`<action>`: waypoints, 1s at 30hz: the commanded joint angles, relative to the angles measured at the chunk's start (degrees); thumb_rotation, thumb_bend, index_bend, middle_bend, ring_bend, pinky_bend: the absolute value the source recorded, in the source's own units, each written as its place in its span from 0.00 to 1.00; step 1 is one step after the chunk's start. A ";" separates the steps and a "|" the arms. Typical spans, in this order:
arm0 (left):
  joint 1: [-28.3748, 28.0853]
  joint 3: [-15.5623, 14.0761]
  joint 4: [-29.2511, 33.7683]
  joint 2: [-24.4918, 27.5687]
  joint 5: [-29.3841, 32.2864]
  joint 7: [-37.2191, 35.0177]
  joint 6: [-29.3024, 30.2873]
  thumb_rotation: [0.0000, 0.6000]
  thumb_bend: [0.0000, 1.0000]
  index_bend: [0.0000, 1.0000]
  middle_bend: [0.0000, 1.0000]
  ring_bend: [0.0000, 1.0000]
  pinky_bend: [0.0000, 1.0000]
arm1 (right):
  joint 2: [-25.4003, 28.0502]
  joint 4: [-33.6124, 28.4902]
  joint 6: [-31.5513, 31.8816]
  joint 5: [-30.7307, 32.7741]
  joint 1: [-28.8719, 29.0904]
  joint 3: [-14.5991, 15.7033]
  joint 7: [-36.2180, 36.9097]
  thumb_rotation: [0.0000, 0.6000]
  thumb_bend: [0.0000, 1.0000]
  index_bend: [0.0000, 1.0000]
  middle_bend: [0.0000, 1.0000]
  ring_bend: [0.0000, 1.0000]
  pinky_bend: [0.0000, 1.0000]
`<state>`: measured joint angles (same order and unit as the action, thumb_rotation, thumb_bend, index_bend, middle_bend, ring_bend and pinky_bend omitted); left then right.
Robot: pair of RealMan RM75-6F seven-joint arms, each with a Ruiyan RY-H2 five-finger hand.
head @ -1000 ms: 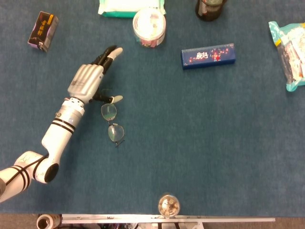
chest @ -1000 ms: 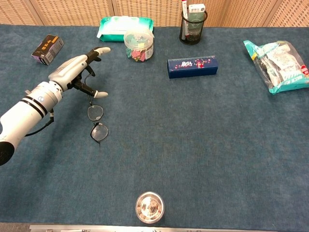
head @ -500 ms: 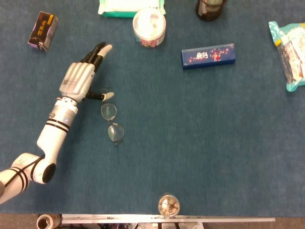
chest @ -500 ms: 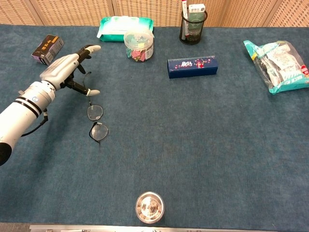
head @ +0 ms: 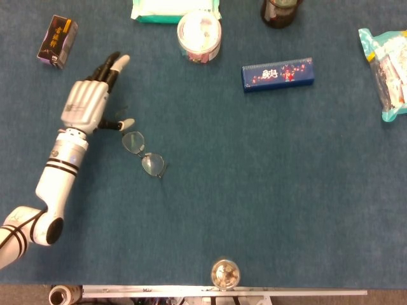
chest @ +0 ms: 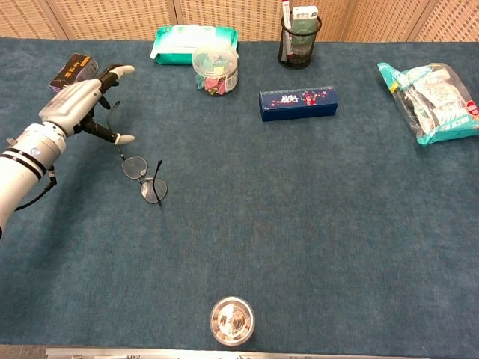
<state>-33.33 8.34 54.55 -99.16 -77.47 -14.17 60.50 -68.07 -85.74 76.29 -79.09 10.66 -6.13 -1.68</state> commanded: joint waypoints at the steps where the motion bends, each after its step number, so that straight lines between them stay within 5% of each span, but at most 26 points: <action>1: 0.43 0.17 0.09 0.47 0.41 0.41 0.23 1.00 0.04 0.00 0.00 0.13 0.32 | 0.01 0.03 0.01 -0.01 -0.01 0.01 0.08 1.00 0.22 0.43 0.39 0.34 0.58; 30: 6.40 2.59 3.33 5.20 6.61 7.71 3.62 1.00 0.04 0.00 0.00 0.13 0.32 | 0.29 -0.09 0.72 -0.45 -0.41 0.10 0.97 1.00 0.22 0.43 0.39 0.34 0.58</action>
<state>-27.07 10.83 57.75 -94.09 -71.02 -6.60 64.02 -67.78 -85.83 77.01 -79.54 10.26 -6.03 -0.72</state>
